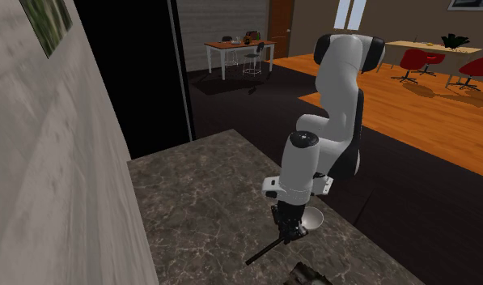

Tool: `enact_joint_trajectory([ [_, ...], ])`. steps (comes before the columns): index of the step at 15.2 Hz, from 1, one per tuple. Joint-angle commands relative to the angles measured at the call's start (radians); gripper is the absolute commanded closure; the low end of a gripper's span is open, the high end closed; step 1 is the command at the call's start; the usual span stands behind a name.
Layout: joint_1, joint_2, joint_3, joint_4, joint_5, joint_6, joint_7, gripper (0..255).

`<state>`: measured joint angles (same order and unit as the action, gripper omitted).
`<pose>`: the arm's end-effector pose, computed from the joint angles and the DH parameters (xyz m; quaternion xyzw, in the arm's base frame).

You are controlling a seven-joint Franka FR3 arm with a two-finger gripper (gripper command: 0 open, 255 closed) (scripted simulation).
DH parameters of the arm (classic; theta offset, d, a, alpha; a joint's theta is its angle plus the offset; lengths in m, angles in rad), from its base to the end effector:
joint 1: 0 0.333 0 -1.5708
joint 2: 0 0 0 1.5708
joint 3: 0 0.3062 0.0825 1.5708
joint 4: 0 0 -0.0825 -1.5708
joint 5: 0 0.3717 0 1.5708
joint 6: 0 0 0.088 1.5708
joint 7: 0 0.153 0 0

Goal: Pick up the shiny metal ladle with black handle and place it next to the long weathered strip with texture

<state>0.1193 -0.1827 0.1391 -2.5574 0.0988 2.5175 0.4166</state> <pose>0.4367 0.1153 0.2990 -0.9904 0.1168 -0.0606 0.0414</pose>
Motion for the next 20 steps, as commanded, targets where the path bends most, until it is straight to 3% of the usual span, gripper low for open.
enact_joint_trajectory([
  [1, 0.000, 0.001, 0.000, 0.000, 0.000, 0.001, 0.000, 255],
  [2, 0.000, 0.001, 0.000, 0.000, 0.000, 0.001, 0.000, 255],
  [3, 0.000, 0.001, 0.000, 0.000, 0.000, 0.001, 0.000, 0],
  [8, 0.000, 0.001, 0.000, 0.000, 0.000, 0.001, 0.000, 0],
  [12, 0.000, -0.108, -0.009, 0.036, 0.004, -0.144, -0.005, 0],
  [20, 0.000, -0.108, -0.009, 0.036, 0.004, -0.144, -0.004, 0],
])
